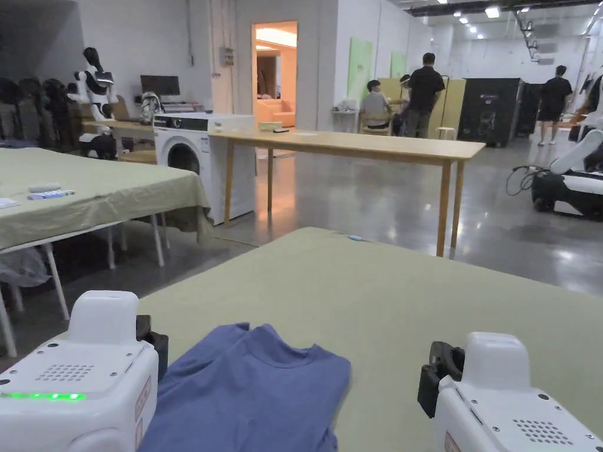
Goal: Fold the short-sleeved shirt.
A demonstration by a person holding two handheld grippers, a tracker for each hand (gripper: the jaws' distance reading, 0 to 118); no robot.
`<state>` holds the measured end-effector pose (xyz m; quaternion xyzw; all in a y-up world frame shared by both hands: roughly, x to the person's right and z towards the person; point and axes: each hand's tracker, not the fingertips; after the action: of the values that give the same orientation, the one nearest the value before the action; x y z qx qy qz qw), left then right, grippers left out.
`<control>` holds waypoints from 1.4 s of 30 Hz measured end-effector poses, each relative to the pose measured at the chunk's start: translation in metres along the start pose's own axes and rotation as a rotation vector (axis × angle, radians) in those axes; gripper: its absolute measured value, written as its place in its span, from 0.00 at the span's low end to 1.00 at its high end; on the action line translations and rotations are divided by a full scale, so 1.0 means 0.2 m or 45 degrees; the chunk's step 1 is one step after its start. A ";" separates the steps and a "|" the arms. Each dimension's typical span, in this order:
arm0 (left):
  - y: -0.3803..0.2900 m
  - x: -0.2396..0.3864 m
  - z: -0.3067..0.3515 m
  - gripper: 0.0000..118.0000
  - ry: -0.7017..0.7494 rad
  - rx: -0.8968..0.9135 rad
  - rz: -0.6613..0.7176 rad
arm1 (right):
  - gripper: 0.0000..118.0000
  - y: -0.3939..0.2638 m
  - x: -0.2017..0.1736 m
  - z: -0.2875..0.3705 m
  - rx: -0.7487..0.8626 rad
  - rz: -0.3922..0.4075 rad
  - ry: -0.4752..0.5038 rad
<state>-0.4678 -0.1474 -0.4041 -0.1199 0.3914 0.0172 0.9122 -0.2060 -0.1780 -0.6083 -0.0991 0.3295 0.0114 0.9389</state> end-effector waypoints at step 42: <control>-0.45 0.58 -1.34 0.00 -0.352 -0.861 -0.132 | 0.01 -0.37 0.45 0.05 -0.301 -0.051 -0.215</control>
<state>-0.5663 -0.3046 -0.6475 -0.4310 0.2302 0.1154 0.8648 -0.1222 -0.2527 -0.6434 -0.2143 0.2438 0.0398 0.9450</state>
